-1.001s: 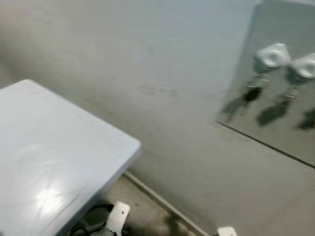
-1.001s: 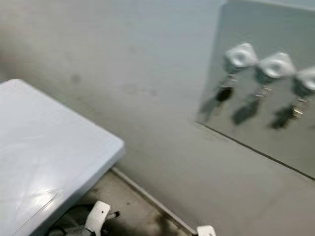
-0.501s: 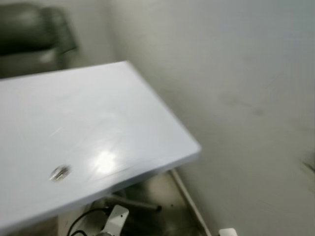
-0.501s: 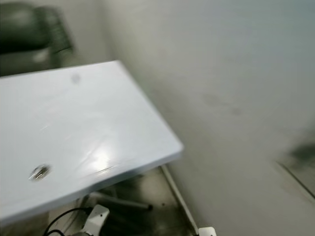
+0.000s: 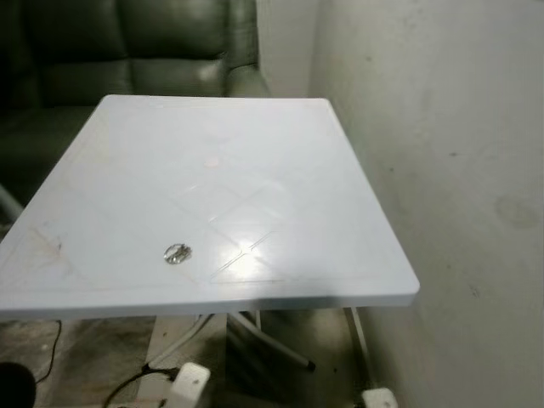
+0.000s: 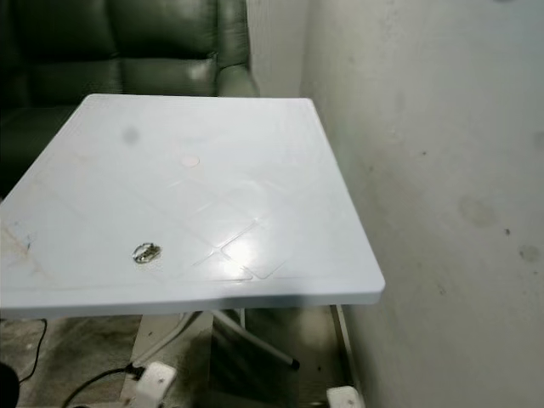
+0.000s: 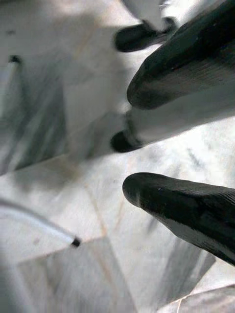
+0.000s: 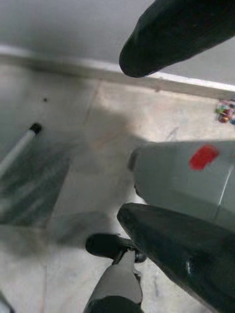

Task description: Hang keys on a hook

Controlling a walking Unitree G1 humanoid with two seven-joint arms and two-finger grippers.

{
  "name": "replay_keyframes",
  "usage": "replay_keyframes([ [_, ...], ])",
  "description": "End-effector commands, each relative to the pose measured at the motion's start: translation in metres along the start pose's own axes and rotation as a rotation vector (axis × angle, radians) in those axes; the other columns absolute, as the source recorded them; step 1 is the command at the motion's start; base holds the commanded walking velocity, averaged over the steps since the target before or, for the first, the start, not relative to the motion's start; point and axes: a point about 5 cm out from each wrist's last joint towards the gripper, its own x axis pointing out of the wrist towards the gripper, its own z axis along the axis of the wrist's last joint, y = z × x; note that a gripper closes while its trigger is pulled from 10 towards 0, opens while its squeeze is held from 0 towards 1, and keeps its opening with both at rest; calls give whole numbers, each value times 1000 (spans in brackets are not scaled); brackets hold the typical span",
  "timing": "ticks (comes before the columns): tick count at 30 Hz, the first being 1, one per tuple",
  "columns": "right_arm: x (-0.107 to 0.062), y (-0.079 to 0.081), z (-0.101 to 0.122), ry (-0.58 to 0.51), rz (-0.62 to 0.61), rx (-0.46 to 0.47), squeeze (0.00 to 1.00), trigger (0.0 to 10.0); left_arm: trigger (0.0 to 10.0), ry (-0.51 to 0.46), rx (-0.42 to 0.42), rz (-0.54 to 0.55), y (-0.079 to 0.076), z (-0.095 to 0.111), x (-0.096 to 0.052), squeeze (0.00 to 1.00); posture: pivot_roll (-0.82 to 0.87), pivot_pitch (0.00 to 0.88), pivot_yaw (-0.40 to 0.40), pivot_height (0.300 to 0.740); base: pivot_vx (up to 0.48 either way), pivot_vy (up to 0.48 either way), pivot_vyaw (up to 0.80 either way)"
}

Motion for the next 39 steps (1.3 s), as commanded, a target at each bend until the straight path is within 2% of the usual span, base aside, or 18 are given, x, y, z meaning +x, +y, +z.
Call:
replay_keyframes([
  [1, -2, -6, -6, 21, -12, 2, 0, 10000, 10000, 8, 5, -11, -6, -2, 1, 0, -123, 0, -14, 724, 0, 0, 800],
  [7, -2, -6, -5, 14, -15, 4, 0, 10000, 10000, 19, -40, 3, -5, -4, 1, 0, -123, 0, -16, 724, 0, 0, 800],
  [10, -2, -8, -4, 6, -24, 32, 0, 10000, 10000, 27, -65, 6, -6, -5, 1, 0, -126, 0, -16, 724, 0, 0, 0],
  [26, -2, -9, -2, -8, -26, 49, 0, 10000, 10000, 23, -69, 5, -6, -4, 1, 0, -124, 0, -17, 724, 0, 0, 0],
  [39, -2, -9, -1, -11, -26, 56, 0, 10000, 10000, 24, -76, 5, -6, -4, 1, 0, -121, 0, -18, 724, 0, 429, 0],
])
